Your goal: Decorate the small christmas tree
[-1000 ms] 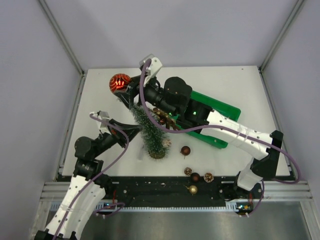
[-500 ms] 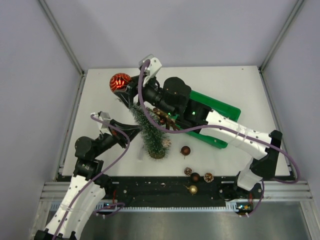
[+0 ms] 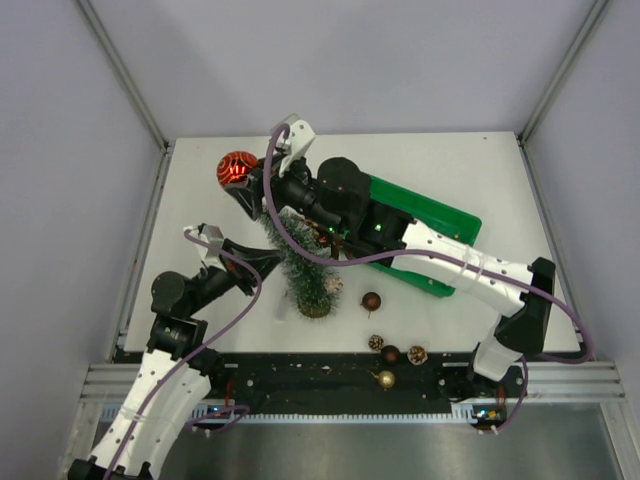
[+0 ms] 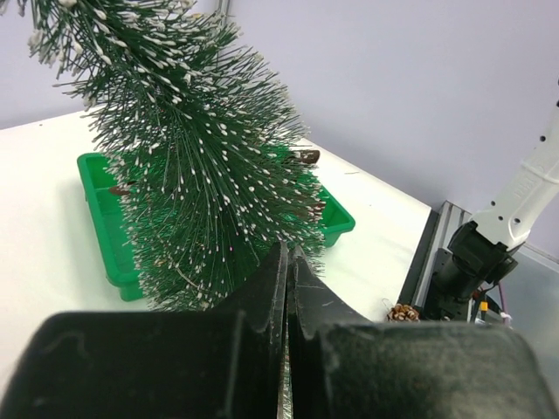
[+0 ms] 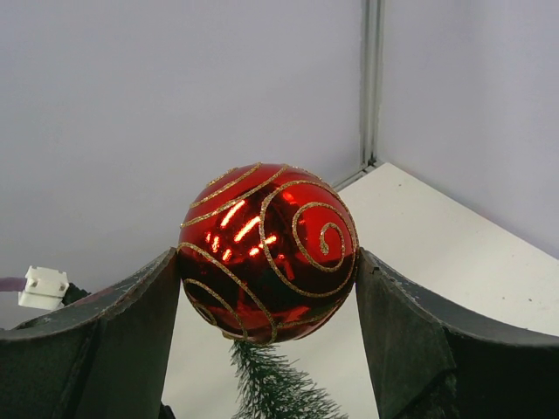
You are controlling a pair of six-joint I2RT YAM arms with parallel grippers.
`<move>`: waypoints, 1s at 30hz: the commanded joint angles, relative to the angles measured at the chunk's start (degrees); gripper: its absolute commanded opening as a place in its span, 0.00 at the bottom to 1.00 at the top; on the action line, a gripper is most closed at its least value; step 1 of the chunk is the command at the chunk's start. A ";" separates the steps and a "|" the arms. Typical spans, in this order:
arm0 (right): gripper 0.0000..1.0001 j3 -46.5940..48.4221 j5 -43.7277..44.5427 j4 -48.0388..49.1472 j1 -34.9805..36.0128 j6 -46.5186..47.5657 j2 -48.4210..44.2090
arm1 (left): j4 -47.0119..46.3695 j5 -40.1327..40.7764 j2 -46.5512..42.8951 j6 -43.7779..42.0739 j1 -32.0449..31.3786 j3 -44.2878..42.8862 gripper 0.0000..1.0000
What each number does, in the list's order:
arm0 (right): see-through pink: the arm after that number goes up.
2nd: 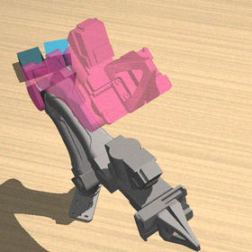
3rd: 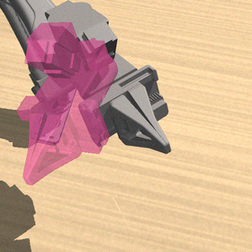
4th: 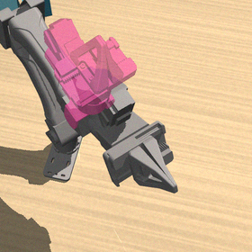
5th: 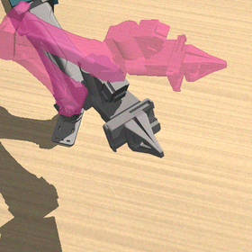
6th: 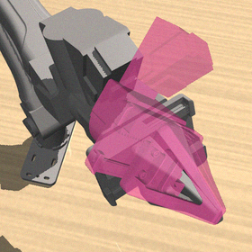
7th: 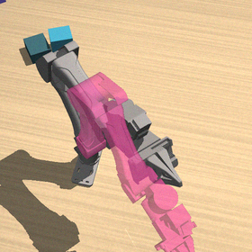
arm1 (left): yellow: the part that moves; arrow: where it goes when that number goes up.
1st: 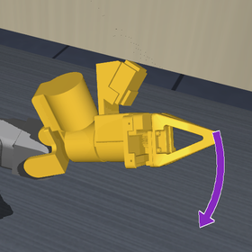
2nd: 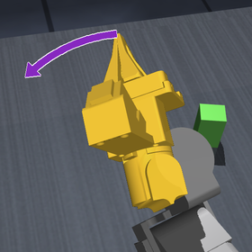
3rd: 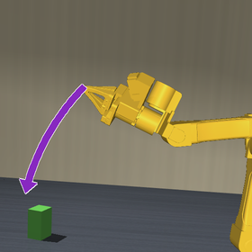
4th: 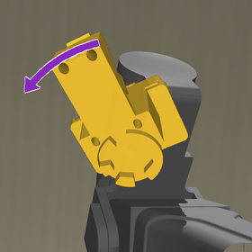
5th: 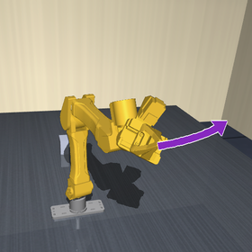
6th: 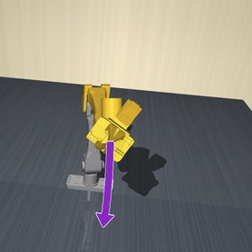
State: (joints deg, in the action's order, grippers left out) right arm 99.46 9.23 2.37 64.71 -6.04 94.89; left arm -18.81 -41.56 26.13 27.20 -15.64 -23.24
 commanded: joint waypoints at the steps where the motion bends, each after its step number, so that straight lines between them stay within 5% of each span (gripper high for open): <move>1: 0.63 -1.28 1.22 3.96 0.77 -0.11 -3.74 | -0.18 2.09 -0.03 -2.50 -0.27 -1.01 0.00; 12: 0.63 -7.87 3.68 4.83 0.86 -0.37 -8.84 | 0.09 5.87 0.67 -2.33 -0.27 -0.40 0.00; 21: 0.66 -11.66 4.56 5.98 0.86 -1.42 -11.92 | -0.62 1.31 1.47 -0.31 -0.27 -0.66 0.00; 22: 0.66 -11.74 4.39 6.07 0.77 -1.51 -11.84 | -0.27 1.48 1.47 -0.48 -0.27 -0.75 0.05; 25: 0.66 -12.01 3.78 6.33 0.86 -1.87 -11.84 | 1.49 3.58 1.29 -0.57 -0.27 -1.36 0.48; 27: 0.66 -12.10 3.60 6.33 0.77 -2.22 -11.92 | 2.19 4.65 1.47 0.31 -0.27 -1.71 0.90; 30: 0.65 -12.27 3.33 6.24 0.86 -2.66 -11.84 | 2.20 3.77 1.91 0.92 -0.27 -2.33 0.99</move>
State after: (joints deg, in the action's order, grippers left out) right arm 87.61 12.97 6.35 64.73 -7.66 85.12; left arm -15.77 -38.06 27.55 27.00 -15.79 -23.29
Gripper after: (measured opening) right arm 0.723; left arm 0.965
